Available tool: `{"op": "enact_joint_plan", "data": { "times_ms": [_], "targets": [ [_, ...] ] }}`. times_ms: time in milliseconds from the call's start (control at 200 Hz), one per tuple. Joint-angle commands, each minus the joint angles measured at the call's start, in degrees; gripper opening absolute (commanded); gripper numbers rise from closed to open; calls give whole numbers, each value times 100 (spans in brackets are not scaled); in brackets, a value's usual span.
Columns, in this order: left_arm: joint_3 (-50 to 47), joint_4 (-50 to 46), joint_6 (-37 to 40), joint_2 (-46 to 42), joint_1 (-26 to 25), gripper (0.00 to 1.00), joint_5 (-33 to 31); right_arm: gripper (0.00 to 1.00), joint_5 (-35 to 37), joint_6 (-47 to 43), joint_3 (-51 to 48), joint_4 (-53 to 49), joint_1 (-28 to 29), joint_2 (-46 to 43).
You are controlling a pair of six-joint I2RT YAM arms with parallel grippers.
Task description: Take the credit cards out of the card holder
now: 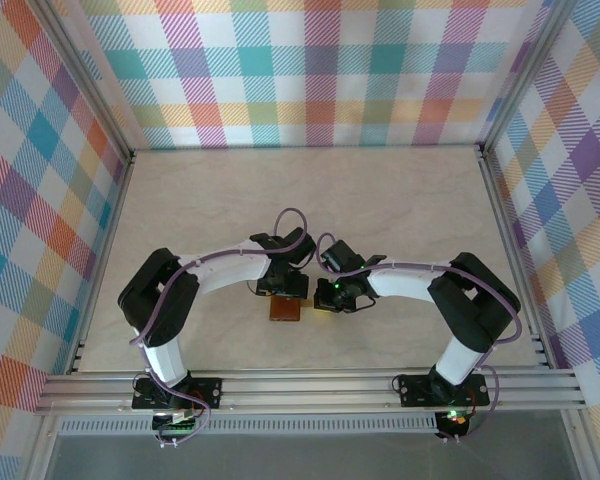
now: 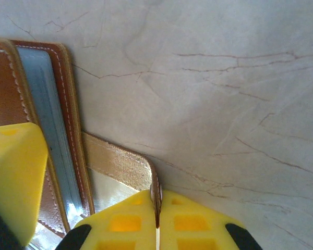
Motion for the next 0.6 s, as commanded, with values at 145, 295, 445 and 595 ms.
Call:
{"op": "enact_joint_plan", "data": {
  "times_ms": [145, 295, 445, 595],
  "targets": [
    [100, -551, 73, -394, -164, 73, -437, 8, 72, -135, -86, -27, -15, -75],
    [68, -748, 76, -681, -165, 69, -647, 7, 116, -145, -77, -89, -23, -112],
    [-77, -859, 91, -987, -124, 60, -778, 6, 169, -165, -61, -167, -50, -177],
    [-303, -886, 104, -1261, -19, 50, -775, 6, 213, -193, -33, -266, -76, -251]
  ]
}}
